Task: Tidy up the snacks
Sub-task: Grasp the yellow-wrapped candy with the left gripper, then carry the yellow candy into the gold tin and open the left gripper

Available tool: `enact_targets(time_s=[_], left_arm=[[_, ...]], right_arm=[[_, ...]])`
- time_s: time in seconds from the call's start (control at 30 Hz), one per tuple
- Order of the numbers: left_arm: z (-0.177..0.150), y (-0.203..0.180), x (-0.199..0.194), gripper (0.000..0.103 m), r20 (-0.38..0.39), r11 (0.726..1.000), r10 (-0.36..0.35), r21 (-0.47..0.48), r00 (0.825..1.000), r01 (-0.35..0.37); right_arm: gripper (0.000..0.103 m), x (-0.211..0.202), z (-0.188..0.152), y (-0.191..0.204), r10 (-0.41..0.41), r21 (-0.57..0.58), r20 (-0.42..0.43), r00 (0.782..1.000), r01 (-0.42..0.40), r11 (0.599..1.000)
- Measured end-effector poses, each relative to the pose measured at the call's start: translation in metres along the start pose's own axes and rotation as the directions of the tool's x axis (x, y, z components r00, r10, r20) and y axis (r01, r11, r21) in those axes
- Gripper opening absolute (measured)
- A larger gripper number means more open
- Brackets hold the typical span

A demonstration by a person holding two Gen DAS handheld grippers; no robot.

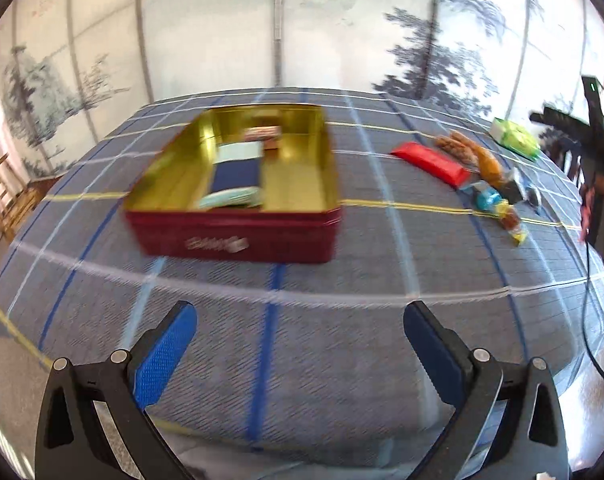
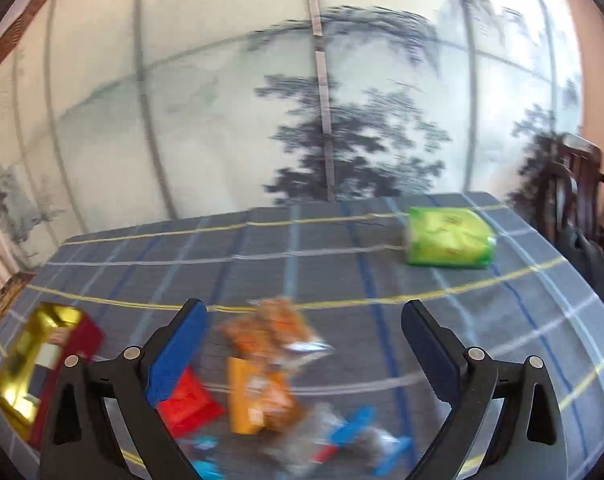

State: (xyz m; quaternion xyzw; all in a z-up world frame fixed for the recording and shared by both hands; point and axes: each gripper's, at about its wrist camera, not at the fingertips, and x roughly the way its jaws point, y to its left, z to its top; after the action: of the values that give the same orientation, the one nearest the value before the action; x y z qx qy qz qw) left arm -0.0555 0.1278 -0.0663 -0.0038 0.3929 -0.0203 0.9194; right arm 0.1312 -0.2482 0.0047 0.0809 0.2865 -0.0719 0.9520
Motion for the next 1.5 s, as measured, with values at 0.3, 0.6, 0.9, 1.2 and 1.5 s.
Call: enact_targets(time_s=[0.3, 0.6, 0.9, 1.2, 1.5], left_arm=[[0.058, -0.129, 0.054, 0.102, -0.085, 0.973, -0.22, 0.053, 0.972, 0.225], [0.062, -0.222, 0.108, 0.092, -0.124, 0.986, -0.14, 0.071, 0.982, 0.15], [0.069, -0.235, 0.109, 0.035, -0.115, 0.989, -0.093, 0.104, 0.989, 0.105], [0.07, -0.209, 0.063, 0.034, -0.066, 0.975, -0.15, 0.153, 0.986, 0.158], [0.114, -0.129, 0.009, 0.034, 0.072, 0.991, -0.054, 0.128, 0.996, 0.044]], right_arm=[[0.098, 0.014, -0.047, -0.133, -0.058, 0.262, -0.072, 0.996, 0.075, 0.962], [0.099, 0.021, -0.057, -0.155, 0.027, 0.381, -0.05, 0.998, -0.006, 0.925], [0.099, 0.018, -0.06, -0.162, 0.039, 0.416, -0.035, 0.999, -0.021, 0.909], [0.099, 0.02, -0.059, -0.161, 0.05, 0.419, -0.036, 0.998, -0.031, 0.907], [0.099, 0.02, -0.059, -0.161, 0.048, 0.418, -0.038, 0.998, -0.028, 0.908]])
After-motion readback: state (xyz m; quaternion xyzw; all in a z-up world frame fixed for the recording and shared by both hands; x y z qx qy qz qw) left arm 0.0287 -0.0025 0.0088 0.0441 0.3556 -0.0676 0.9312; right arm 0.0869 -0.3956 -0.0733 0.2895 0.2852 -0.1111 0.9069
